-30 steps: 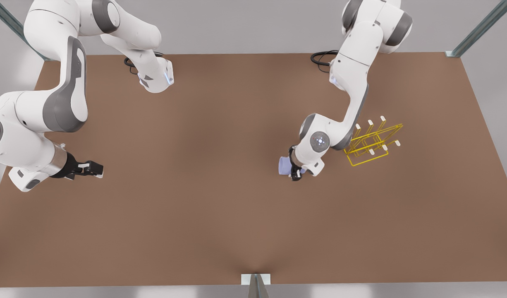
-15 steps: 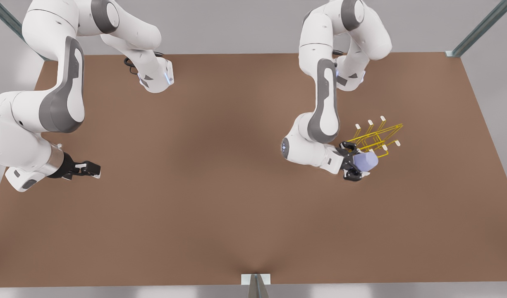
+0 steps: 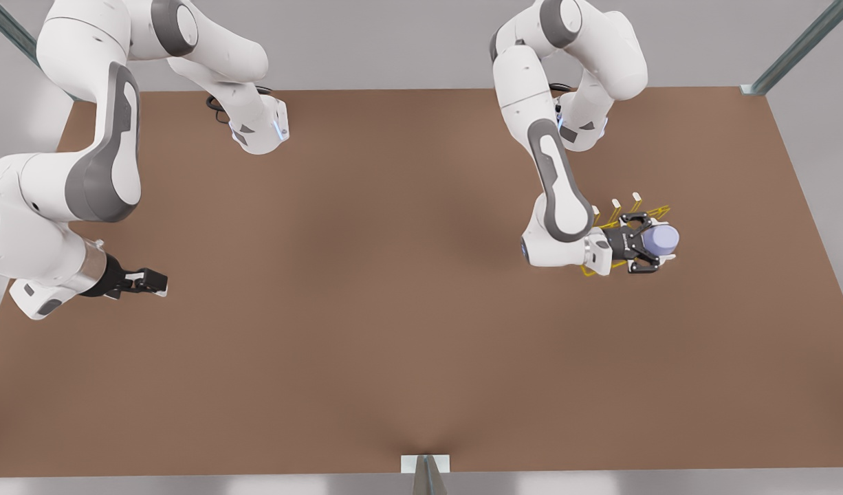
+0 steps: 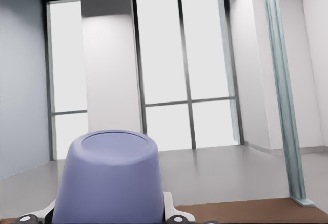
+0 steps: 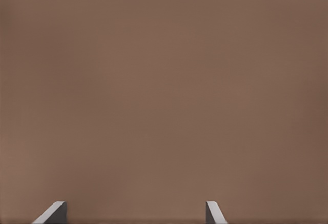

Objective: Place the cup on the cup holder

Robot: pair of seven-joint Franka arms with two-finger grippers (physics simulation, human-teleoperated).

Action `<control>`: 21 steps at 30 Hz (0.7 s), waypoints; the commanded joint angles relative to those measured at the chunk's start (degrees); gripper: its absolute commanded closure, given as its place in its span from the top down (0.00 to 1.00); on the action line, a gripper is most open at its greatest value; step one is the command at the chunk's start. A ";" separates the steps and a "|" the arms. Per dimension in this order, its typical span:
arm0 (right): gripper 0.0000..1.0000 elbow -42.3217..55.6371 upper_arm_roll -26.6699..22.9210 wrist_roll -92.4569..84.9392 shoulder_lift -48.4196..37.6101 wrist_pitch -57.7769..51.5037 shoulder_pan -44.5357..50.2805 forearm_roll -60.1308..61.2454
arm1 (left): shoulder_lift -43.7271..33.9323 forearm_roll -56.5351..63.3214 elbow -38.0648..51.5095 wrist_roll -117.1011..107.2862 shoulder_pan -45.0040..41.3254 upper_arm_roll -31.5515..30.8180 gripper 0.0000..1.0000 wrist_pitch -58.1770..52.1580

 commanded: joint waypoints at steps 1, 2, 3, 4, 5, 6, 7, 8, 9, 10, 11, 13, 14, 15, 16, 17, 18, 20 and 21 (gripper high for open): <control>1.00 0.03 -0.01 -0.13 -0.02 -0.02 0.01 0.01 | -0.63 0.19 -1.78 -3.61 -0.46 -0.19 0.67 0.78; 1.00 0.03 0.07 -0.22 -0.02 -0.11 0.01 0.10 | -1.24 0.19 -2.04 -3.61 -0.37 -0.28 0.67 0.70; 1.00 0.03 -0.01 -0.21 -0.02 -0.02 0.01 0.10 | -2.03 0.10 -2.04 -3.61 -0.02 -1.77 0.67 0.35; 1.00 0.03 -0.01 -0.13 -0.02 -0.02 0.01 0.01 | -2.82 0.10 -1.78 -3.78 0.60 -2.56 0.67 0.35; 1.00 0.03 -0.01 -0.22 -0.02 -0.02 -0.25 0.10 | -3.97 0.10 -1.52 -5.10 1.13 -3.53 0.67 0.26; 1.00 0.03 -0.01 -0.22 -0.02 -0.02 -0.25 0.10 | -4.32 0.19 -1.43 -7.91 1.92 -4.41 0.67 0.35; 1.00 0.03 -0.01 -0.13 -0.02 -0.02 -0.34 0.10 | -4.41 0.45 -1.43 -11.42 2.88 -5.29 0.67 0.61; 1.00 0.03 0.07 -0.22 -0.01 -0.02 -0.61 0.10 | -4.41 0.45 -1.43 -12.22 2.88 -5.29 0.68 0.79; 1.00 0.12 -0.01 -0.13 0.07 -0.02 -0.61 0.10 | -4.49 0.63 -1.08 -13.27 3.24 -5.29 0.68 0.96; 1.00 0.20 -0.01 -0.21 -0.02 -0.11 -0.69 0.10 | -4.49 0.63 -0.55 -13.71 3.24 -5.55 0.68 0.96; 1.00 0.20 0.07 -0.13 -0.02 -0.29 -0.96 0.18 | -4.49 0.54 -0.11 -14.06 3.59 -5.64 0.68 1.05; 1.00 0.20 0.08 -0.04 -0.02 -0.29 -0.96 0.18 | -4.41 0.80 -0.11 -15.03 4.99 -7.57 0.69 1.23; 1.00 0.20 -0.01 -0.04 -0.02 -0.29 -0.87 0.18 | -4.14 0.89 -0.11 -15.12 5.35 -7.57 0.69 1.23; 1.00 0.20 -0.01 0.05 -0.02 -0.29 -0.87 0.18 | -3.97 0.98 -0.11 -15.21 5.61 -7.57 0.69 1.23; 1.00 0.20 0.08 0.05 -0.02 -0.29 -0.96 0.18 | -3.88 1.07 -0.11 -15.12 5.70 -7.57 0.70 1.31; 1.00 0.20 0.08 0.05 -0.02 -0.29 -0.87 0.18 | -3.79 1.50 -0.11 -15.03 5.70 -7.49 0.92 1.23; 1.00 0.20 0.08 0.05 -0.02 -0.20 -0.87 0.27 | -3.70 1.59 -0.11 -14.94 5.61 -7.40 1.00 1.14; 1.00 0.20 0.08 0.14 -0.10 -0.29 -0.87 0.18 | -3.09 1.59 -0.20 -14.94 5.52 -7.14 1.00 1.14; 1.00 0.20 0.08 0.05 -0.02 -0.29 -0.87 0.18 | -2.91 1.68 -0.20 -14.94 5.43 -7.13 1.00 1.14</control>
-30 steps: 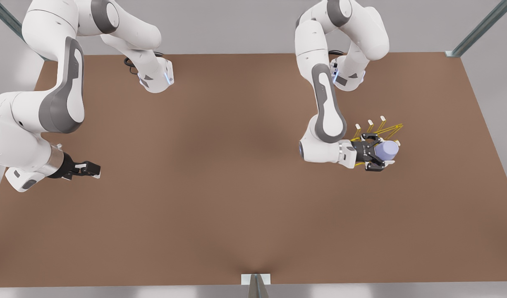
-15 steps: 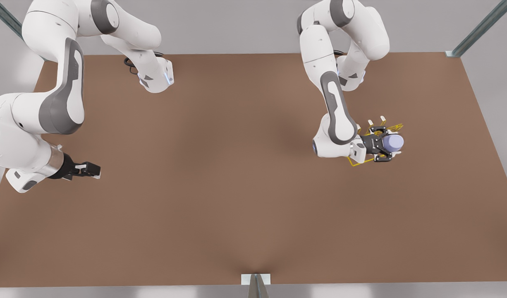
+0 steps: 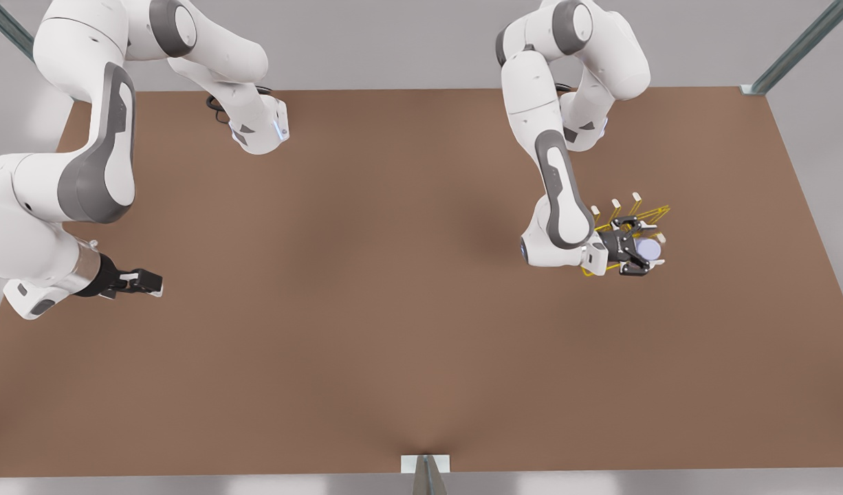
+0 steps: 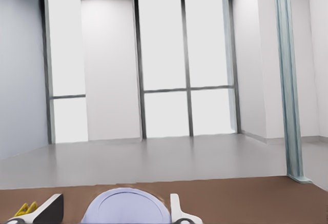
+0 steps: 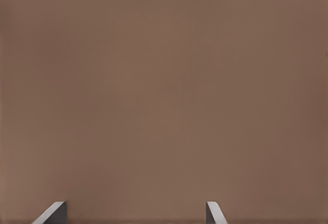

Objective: Place the cup on the cup holder

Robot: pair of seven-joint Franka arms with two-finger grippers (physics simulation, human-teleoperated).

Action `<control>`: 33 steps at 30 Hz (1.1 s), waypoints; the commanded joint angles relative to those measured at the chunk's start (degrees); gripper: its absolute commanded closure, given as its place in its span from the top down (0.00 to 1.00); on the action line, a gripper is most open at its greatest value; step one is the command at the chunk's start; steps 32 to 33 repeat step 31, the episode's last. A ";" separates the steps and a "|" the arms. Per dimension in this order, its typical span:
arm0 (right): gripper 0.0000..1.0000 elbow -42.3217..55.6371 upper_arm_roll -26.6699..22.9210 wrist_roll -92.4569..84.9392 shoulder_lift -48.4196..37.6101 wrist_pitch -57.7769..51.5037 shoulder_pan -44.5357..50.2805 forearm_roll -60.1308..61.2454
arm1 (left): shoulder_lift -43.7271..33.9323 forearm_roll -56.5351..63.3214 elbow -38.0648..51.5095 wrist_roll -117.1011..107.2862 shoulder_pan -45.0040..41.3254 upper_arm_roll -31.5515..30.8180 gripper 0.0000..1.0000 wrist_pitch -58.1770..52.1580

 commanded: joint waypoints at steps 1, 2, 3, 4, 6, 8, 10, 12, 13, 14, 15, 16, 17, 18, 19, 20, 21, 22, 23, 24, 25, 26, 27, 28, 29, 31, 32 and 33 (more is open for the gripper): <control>1.00 0.02 0.01 0.24 -0.15 -0.16 0.17 0.02 | 0.13 0.29 0.00 -5.87 -0.03 0.31 1.00 -0.05; 1.00 0.02 0.01 0.15 -0.06 -0.16 0.09 0.11 | 0.05 0.37 0.00 -5.51 -0.12 0.66 1.00 -0.14; 1.00 0.02 0.01 -0.03 -0.06 -0.25 0.00 0.02 | 0.05 1.25 0.00 -5.51 -0.12 0.66 1.00 -0.14; 1.00 0.02 0.01 -0.03 -0.15 -0.25 -0.09 0.11 | 0.05 1.43 0.08 -5.43 -0.20 1.01 1.00 -0.22; 1.00 0.11 0.01 -0.11 -0.06 -0.25 -0.09 0.11 | -1.53 2.75 0.44 -3.50 -1.78 3.65 1.00 -1.10; 1.00 0.11 0.01 -0.20 -0.15 -0.34 -0.18 0.11 | -19.85 1.35 9.02 10.16 -5.82 3.66 1.00 -14.94; 1.00 0.11 0.01 -0.11 -0.06 -0.34 -0.18 0.11 | -28.44 -21.30 30.37 50.41 -4.08 -2.06 1.00 -35.88; 1.00 0.19 0.01 -0.11 -0.15 -0.34 -0.26 0.11 | -28.69 -35.21 45.34 92.54 1.28 -2.68 1.00 -46.28; 1.00 0.28 0.01 -0.03 -0.15 -0.25 -0.26 0.11 | -28.87 -39.07 47.71 104.03 4.26 -2.59 1.00 -46.46; 1.00 0.19 0.01 -0.03 -0.15 0.19 -0.18 0.11 | -29.22 -39.88 48.95 120.56 6.65 -2.94 1.00 -46.63; 1.00 0.19 0.01 -0.03 -0.15 0.28 -0.18 0.11 | -29.66 -42.41 50.79 135.32 11.02 -3.99 1.00 -46.63; 1.00 0.28 0.01 -0.11 -0.59 0.19 -0.09 -0.24 | -34.30 -44.10 52.73 138.28 25.84 -21.32 1.00 -46.54; 1.00 0.46 0.01 -0.20 -0.50 0.10 -0.26 0.11 | -35.20 -39.90 54.92 137.14 42.73 -45.05 1.00 -46.02; 1.00 0.46 0.01 -0.29 -1.28 -0.08 -0.18 -0.24 | -37.29 -37.34 54.15 136.26 51.96 -57.38 1.00 -44.27; 1.00 0.19 0.28 -0.20 -2.70 -0.08 0.18 -0.24 | -46.26 -38.21 42.64 135.73 55.17 -59.98 1.00 -29.07; 1.00 0.02 0.28 -1.17 -2.43 -0.16 -0.09 0.02 | -46.98 -41.37 41.13 135.73 55.87 -59.98 1.00 -26.94; 1.00 0.11 0.28 -1.52 -2.17 -0.16 -0.18 0.11 | -46.97 -41.37 41.22 135.73 55.87 -59.98 1.00 -27.21; 1.00 -0.07 0.28 -1.08 -2.52 -0.25 0.00 0.02 | -47.06 -41.29 41.22 135.73 55.87 -59.98 1.00 -27.21; 1.00 -3.40 0.19 -0.82 -4.98 0.19 0.00 -0.07 | -47.06 -41.11 41.22 135.82 55.96 -59.89 1.00 -27.38; 1.00 -6.13 0.10 -0.73 -7.18 1.24 0.00 -0.15 | -46.54 -40.93 41.22 135.81 55.96 -59.89 1.00 -27.12; 1.00 -9.29 0.10 -0.73 -8.93 3.26 -0.18 -0.07 | -45.48 -40.85 41.39 135.73 55.96 -59.72 1.00 -27.56; 1.00 -13.69 0.10 0.32 -11.57 7.30 -0.26 0.02 | -43.29 -40.85 43.85 135.81 56.05 -59.72 1.00 -28.96; 1.00 -13.17 0.10 0.50 -11.13 7.48 -0.26 0.02 | -41.61 -41.02 45.96 135.81 56.22 -59.63 1.00 -30.28; 1.00 -12.82 0.10 0.06 -10.87 7.48 -0.18 0.11 | -41.35 -41.02 46.05 135.81 56.31 -59.63 1.00 -30.28; 1.00 -12.20 0.10 -0.03 -9.99 7.22 -0.26 0.20 | -41.26 -41.20 46.14 135.81 56.31 -59.63 1.00 -30.37; 1.00 -12.29 0.10 0.50 -9.99 6.87 -0.26 0.11 | -40.30 -41.20 46.14 135.81 56.40 -59.63 1.00 -30.81; 1.00 -12.29 0.10 0.50 -9.99 6.87 -0.26 0.11 | -40.30 -41.20 46.14 135.81 56.40 -59.63 1.00 -30.81; 1.00 -12.29 0.10 0.50 -9.99 6.87 -0.26 0.11 | -40.30 -41.20 46.14 135.81 56.40 -59.63 1.00 -30.81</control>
